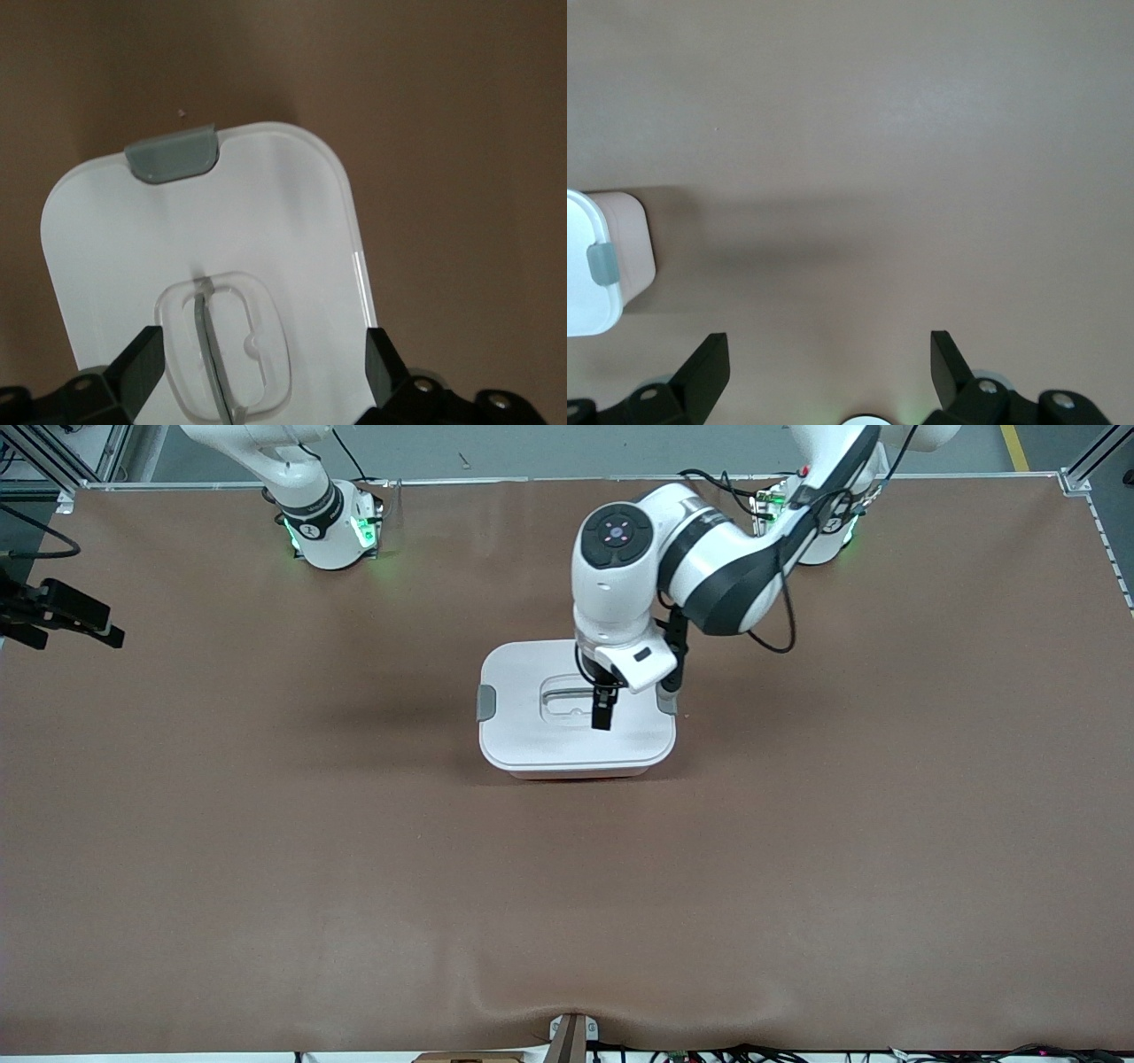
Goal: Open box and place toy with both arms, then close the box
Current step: 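Open the left gripper and lift it off the lid handle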
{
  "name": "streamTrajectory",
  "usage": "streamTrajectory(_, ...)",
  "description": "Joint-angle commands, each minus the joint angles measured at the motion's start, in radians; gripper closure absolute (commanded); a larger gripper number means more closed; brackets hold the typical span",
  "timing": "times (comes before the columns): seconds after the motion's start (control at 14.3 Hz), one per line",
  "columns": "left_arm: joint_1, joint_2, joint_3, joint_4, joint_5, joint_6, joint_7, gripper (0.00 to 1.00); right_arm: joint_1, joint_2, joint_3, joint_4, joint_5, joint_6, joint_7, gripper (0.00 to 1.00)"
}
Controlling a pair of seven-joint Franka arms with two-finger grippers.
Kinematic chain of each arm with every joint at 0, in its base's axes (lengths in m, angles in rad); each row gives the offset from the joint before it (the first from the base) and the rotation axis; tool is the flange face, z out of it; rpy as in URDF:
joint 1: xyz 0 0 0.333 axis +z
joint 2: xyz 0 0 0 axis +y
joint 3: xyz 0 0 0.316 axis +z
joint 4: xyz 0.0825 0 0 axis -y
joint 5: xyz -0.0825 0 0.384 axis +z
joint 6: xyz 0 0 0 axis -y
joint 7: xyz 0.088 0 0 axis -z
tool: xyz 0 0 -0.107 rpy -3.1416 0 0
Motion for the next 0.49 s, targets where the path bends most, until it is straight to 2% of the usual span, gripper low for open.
streamTrajectory(0.0,0.081,-0.061,-0.007,0.000,0.007,-0.065,0.176,0.00,-0.047,0.000,0.004,-0.005,0.046,0.008,0.005,0.00)
streamTrajectory(0.28,0.180,-0.103,-0.011,0.006,0.003,-0.134,0.428,0.00,-0.001,0.000,0.010,-0.005,-0.021,0.012,0.013,0.00)
streamTrajectory(0.42,0.226,-0.112,-0.012,0.026,-0.003,-0.161,0.558,0.00,0.004,0.000,0.010,-0.005,-0.026,0.012,0.051,0.00)
